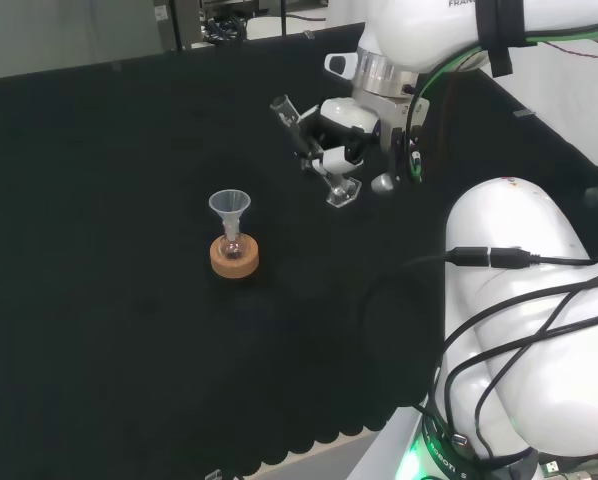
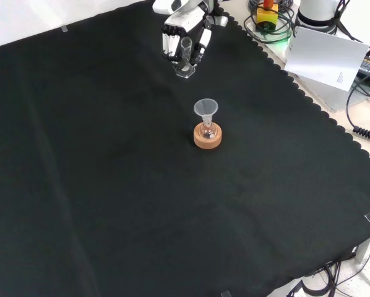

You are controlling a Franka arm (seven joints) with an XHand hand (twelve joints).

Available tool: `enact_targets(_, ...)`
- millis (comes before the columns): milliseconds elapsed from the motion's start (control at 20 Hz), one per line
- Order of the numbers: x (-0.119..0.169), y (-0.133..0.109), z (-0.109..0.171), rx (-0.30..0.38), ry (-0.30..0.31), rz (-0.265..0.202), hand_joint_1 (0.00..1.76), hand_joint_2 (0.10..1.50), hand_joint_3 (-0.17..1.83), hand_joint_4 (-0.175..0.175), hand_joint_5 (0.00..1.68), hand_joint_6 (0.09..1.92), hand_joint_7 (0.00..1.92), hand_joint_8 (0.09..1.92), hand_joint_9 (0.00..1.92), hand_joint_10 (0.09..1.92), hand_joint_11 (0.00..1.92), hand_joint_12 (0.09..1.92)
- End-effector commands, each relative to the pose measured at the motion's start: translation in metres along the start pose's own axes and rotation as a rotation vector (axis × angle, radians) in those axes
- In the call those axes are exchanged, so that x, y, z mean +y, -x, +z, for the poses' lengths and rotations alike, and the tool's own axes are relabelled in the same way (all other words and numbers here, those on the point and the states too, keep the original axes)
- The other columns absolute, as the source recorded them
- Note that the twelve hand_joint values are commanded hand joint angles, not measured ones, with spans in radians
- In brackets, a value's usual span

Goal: Pour the water from the graduated cylinder into the round-bottom flask.

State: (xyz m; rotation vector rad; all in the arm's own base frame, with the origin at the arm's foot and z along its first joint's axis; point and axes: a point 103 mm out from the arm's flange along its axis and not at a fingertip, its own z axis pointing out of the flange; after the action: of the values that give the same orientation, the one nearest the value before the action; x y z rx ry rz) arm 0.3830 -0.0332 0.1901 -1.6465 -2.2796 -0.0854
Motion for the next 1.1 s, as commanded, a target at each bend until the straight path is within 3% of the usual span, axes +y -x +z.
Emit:
enact_targets(50, -0.006, -0.004, 0.007, -0.061, -0.126, -0.001, 1.24, 1.17, 0.0, -0.175, 0.85, 1.17, 0.89, 1.17, 1.32, 0.14, 1.08, 0.92)
enact_targets(450, -0.004, -0.008, 0.014, -0.122, -0.282, 0.002, 1.24, 1.16, 0.0, -0.175, 0.87, 1.14, 0.91, 1.14, 1.33, 0.13, 1.08, 0.91)
enact_targets(1100, 0.004, -0.018, 0.006, -0.258, -0.43, 0.01, 1.24, 1.15, 0.0, -0.175, 0.9, 1.1, 0.94, 1.1, 1.35, 0.12, 1.09, 0.89)
